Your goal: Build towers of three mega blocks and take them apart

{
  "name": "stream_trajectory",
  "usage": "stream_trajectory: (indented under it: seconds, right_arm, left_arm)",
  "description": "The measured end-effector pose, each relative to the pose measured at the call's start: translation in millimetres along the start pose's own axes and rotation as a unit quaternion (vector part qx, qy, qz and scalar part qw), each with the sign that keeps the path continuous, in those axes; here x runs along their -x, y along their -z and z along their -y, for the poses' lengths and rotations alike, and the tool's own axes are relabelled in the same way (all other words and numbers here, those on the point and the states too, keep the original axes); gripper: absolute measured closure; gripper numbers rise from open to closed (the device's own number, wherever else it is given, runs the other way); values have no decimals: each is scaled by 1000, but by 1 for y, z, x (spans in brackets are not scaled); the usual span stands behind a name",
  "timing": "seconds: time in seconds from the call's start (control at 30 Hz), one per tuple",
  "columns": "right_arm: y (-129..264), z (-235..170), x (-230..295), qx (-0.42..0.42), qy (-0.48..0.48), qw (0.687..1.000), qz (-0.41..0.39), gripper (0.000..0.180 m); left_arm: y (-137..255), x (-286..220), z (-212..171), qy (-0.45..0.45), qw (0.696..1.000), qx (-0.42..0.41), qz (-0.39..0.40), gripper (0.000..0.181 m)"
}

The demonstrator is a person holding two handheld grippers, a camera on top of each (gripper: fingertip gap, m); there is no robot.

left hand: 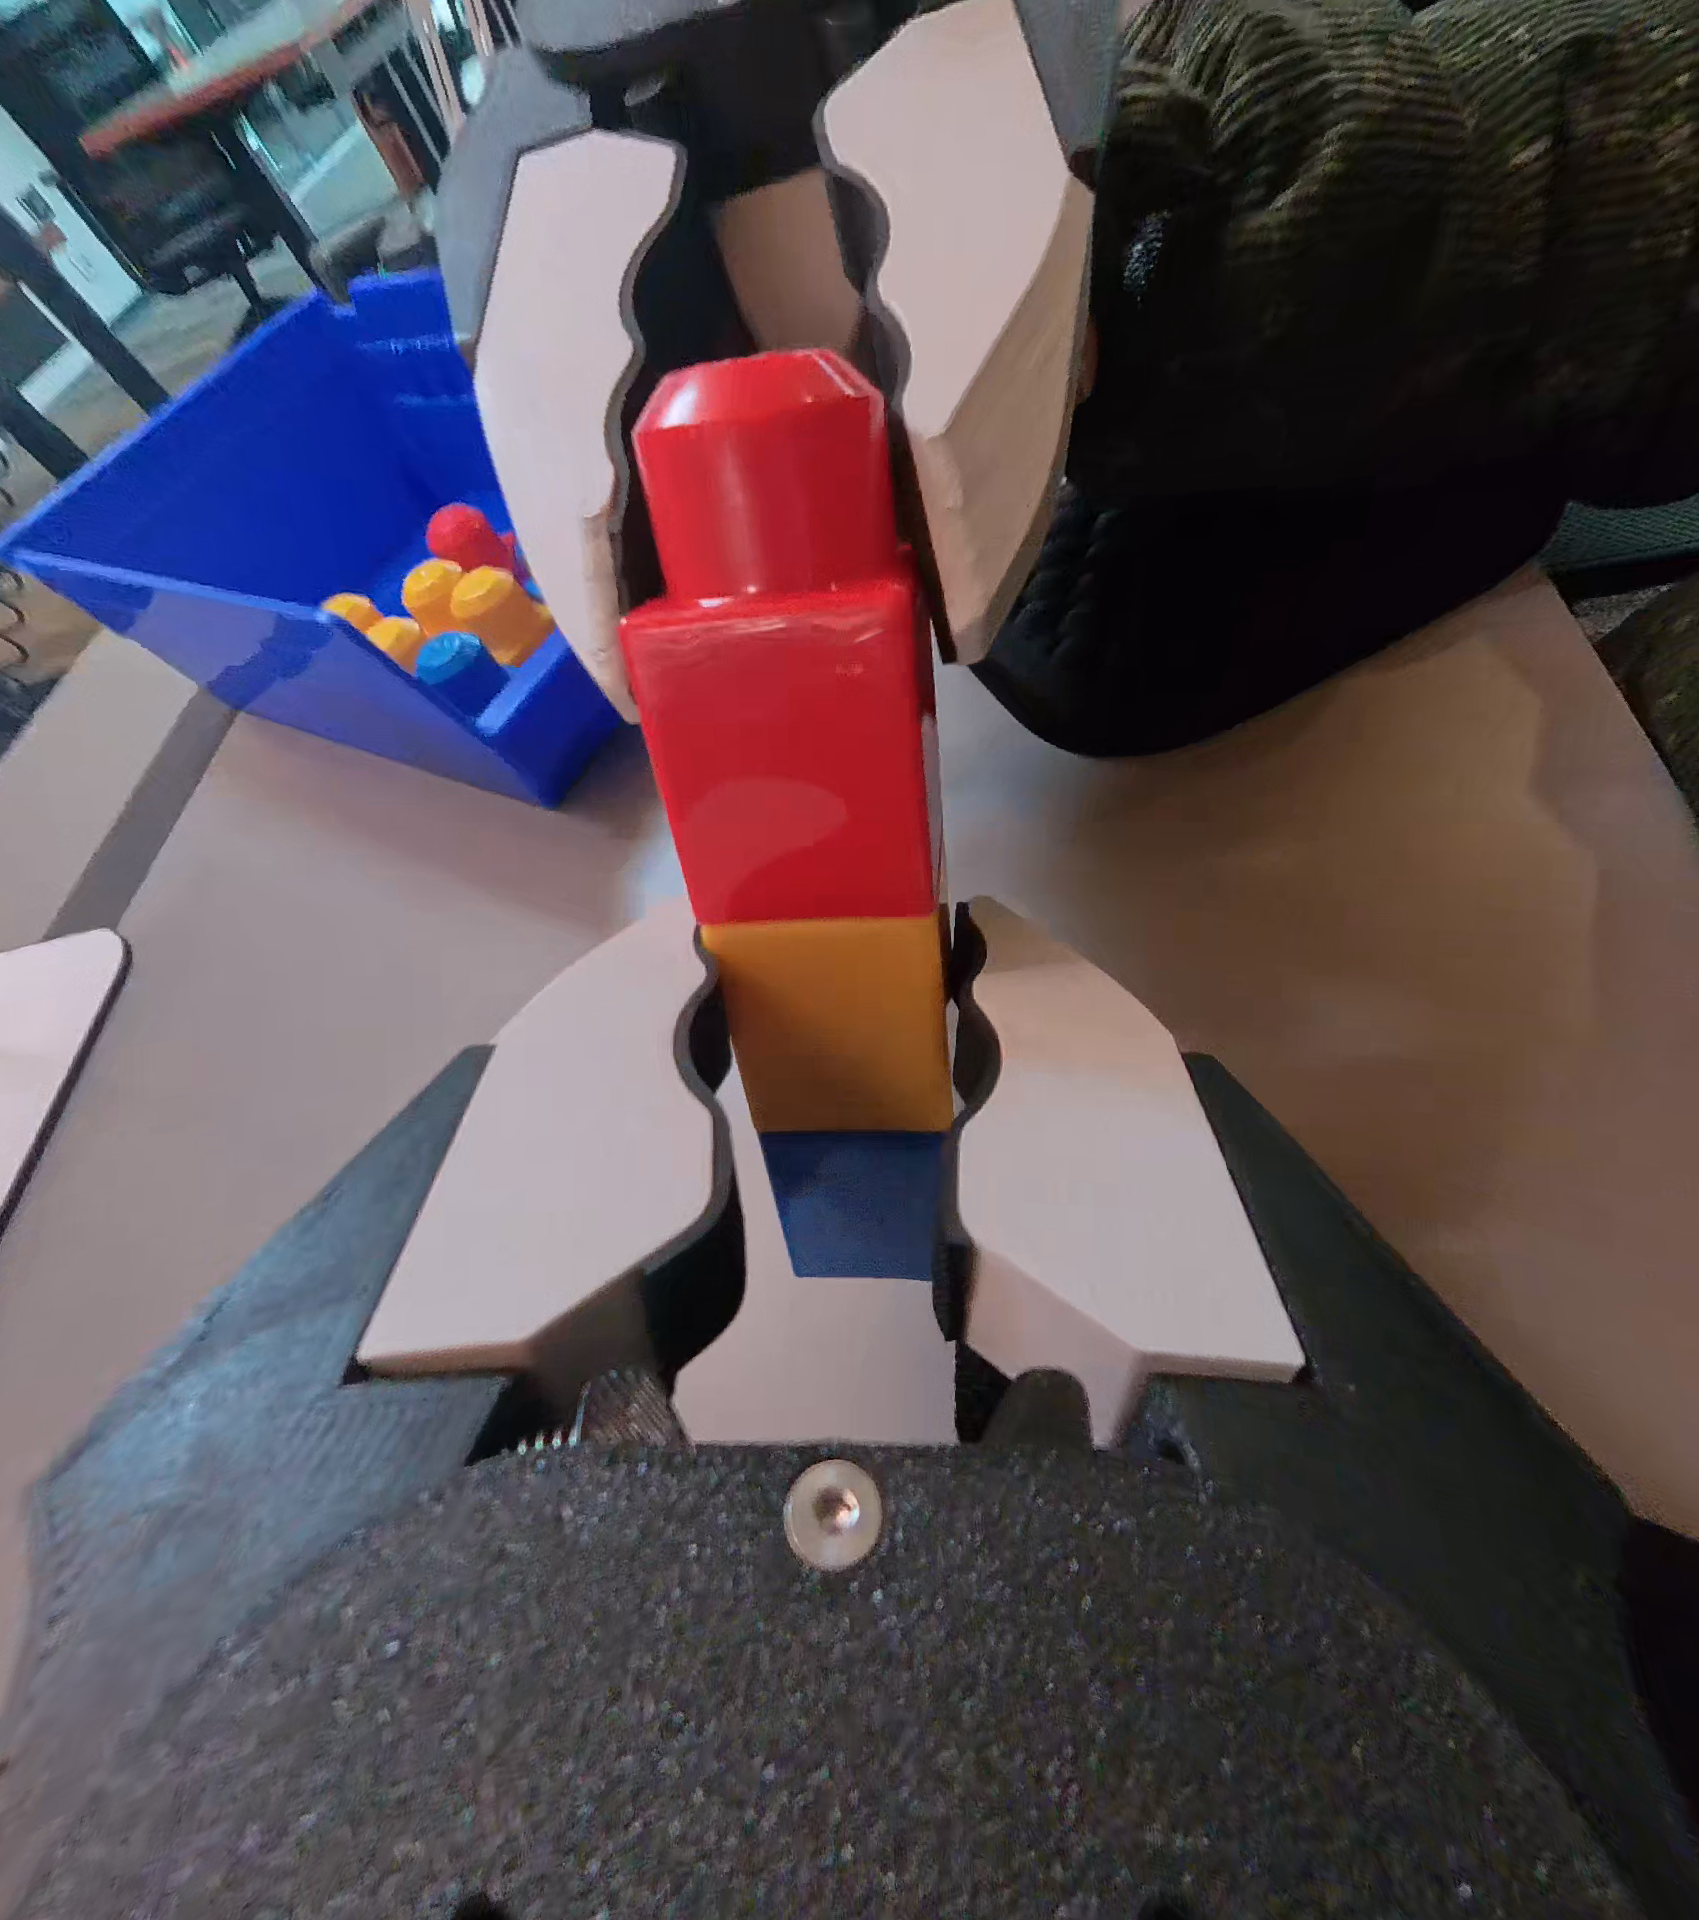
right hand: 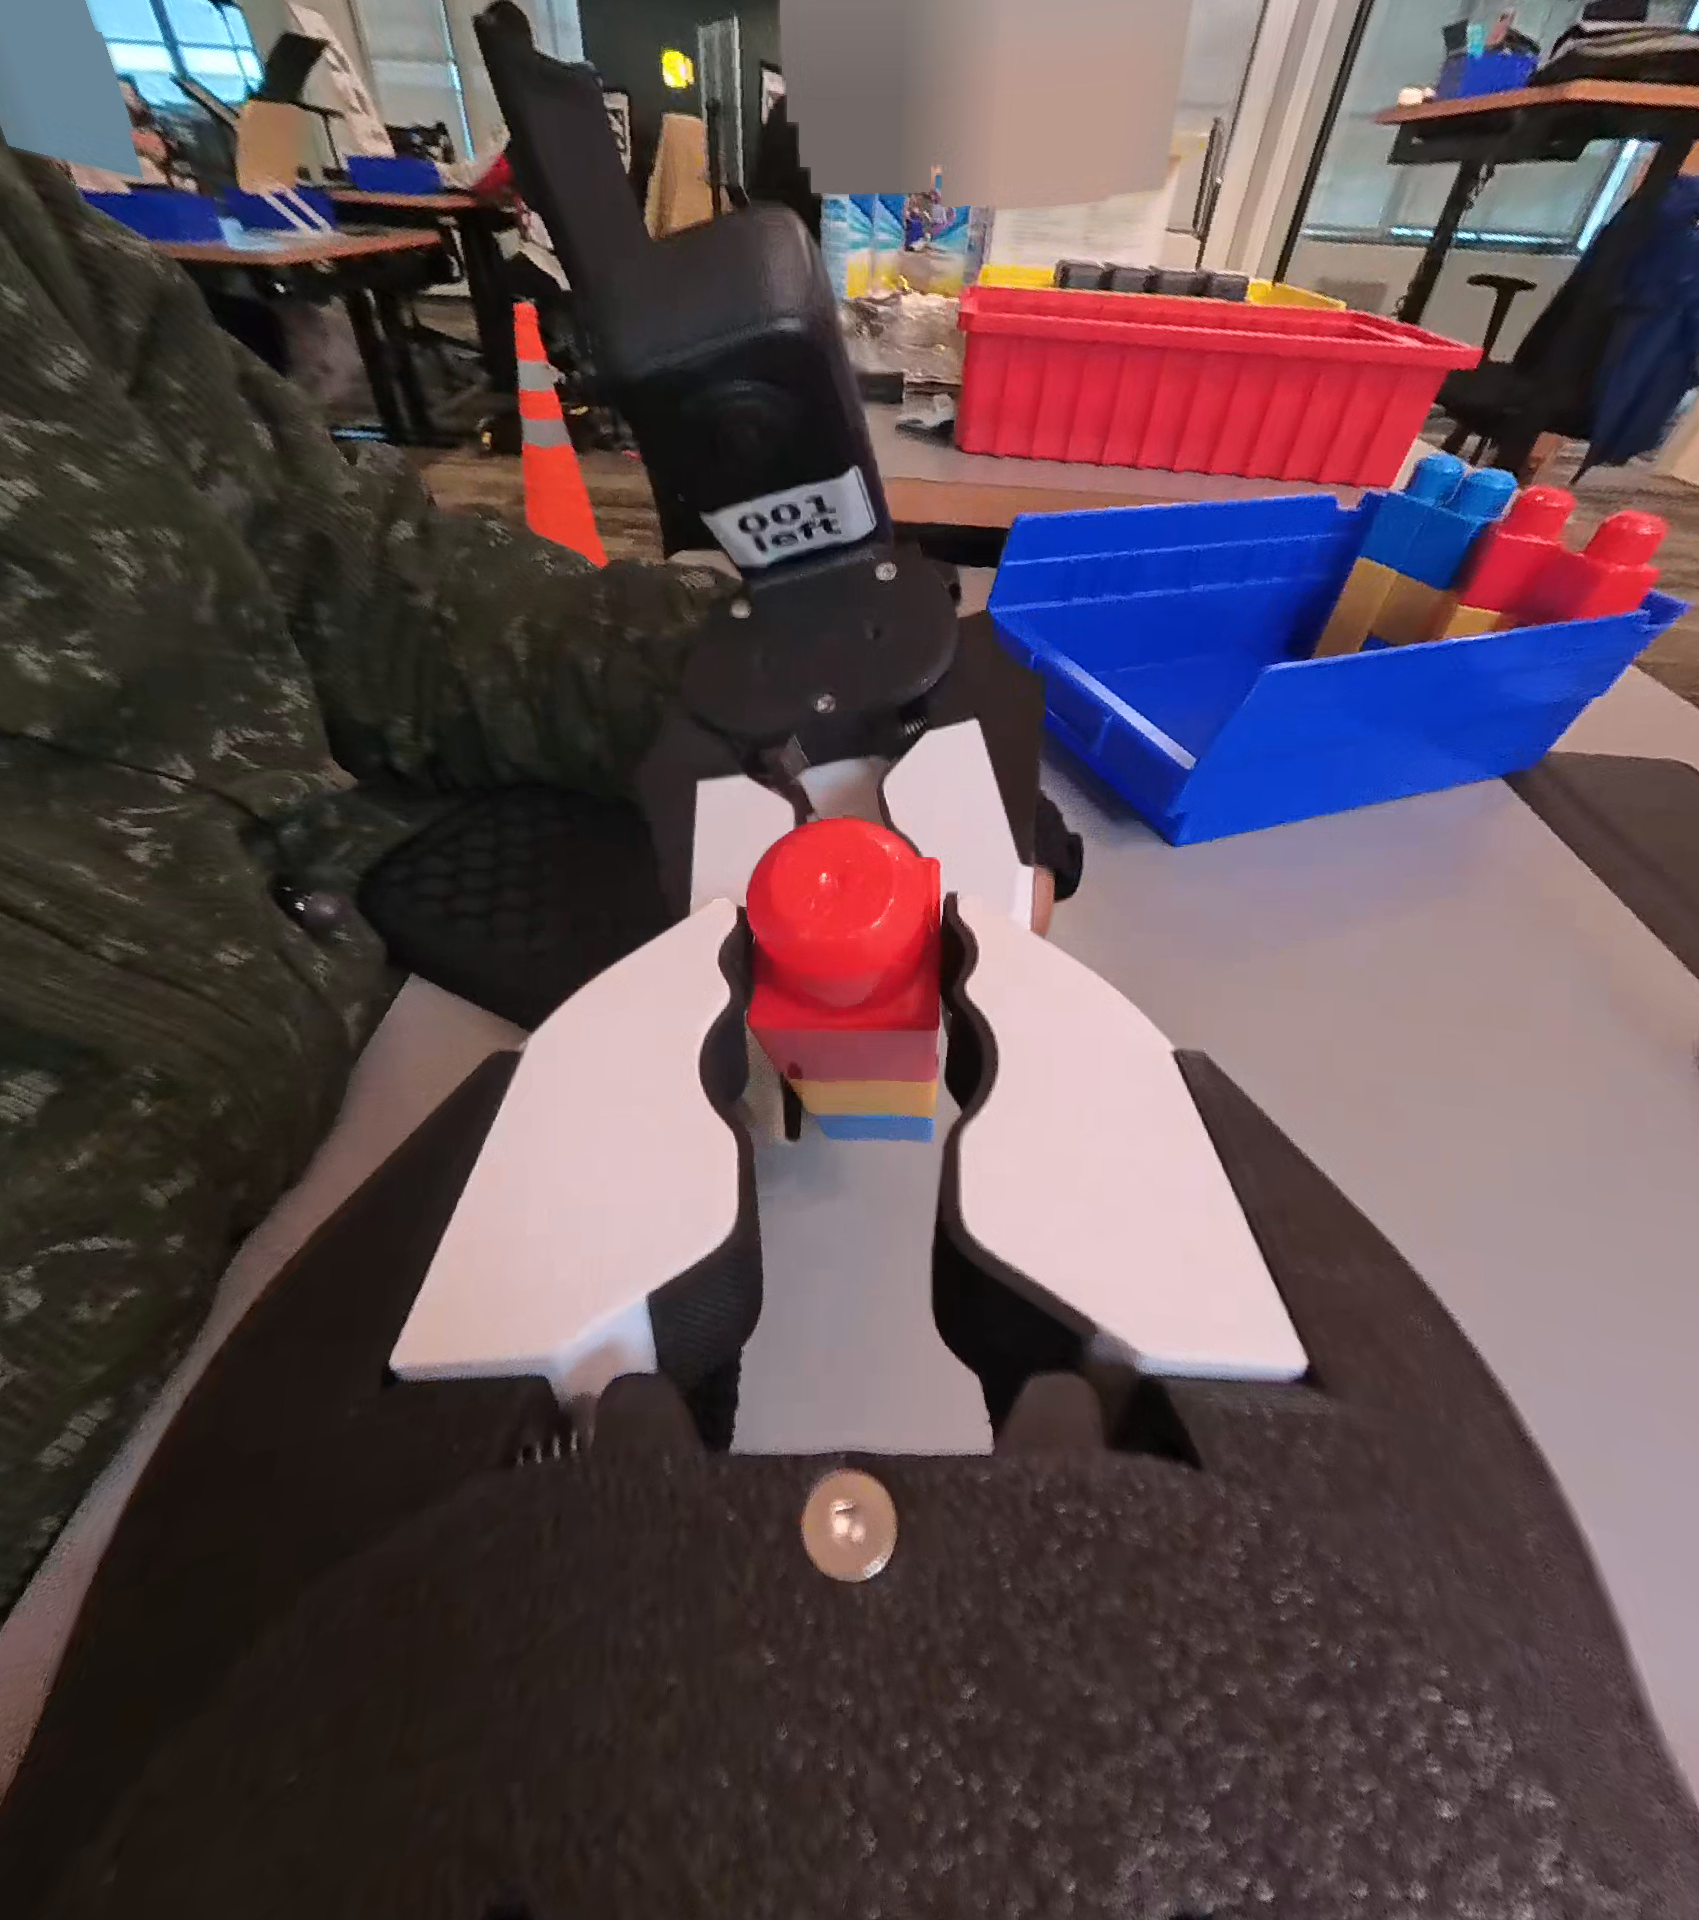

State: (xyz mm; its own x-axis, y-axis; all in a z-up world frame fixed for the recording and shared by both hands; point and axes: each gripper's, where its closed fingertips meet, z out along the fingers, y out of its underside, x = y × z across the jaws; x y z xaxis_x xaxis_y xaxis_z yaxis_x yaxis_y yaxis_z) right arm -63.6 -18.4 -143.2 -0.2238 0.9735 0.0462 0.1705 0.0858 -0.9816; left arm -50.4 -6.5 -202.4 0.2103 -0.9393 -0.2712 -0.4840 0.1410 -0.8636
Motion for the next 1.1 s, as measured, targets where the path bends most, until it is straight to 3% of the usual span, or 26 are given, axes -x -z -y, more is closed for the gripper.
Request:
stream_trajectory:
  seconds: [0.37,0.47,0.53,0.67,0.77,0.87,0.97,1.1]
  right_arm:
    - [5,-14,-15,60,15,996,-61,150]
    - [15,4,-15,41,20,997,-69,150]
    - [47,43,-18,-25,14,996,-80,150]
    - [140,77,-81,-15,46,954,-296,150]
    - [200,46,-146,120,-4,897,-425,150]
    - [241,-19,-201,266,-88,835,-474,150]
    - [249,-80,-230,337,-167,802,-465,150]
    - [238,-136,-244,365,-257,773,-451,150]
  left_arm:
    - [4,8,-25,23,997,67,9,144]
    - [7,15,-31,19,996,82,23,144]
    - [10,22,-42,20,995,92,40,144]
    - [19,40,-38,56,994,59,71,144]
    - [24,50,-31,59,993,33,98,144]
    - [27,55,-29,52,991,28,119,143]
    - [28,57,-27,49,990,22,128,143]
    - [30,59,-29,52,990,17,133,143]
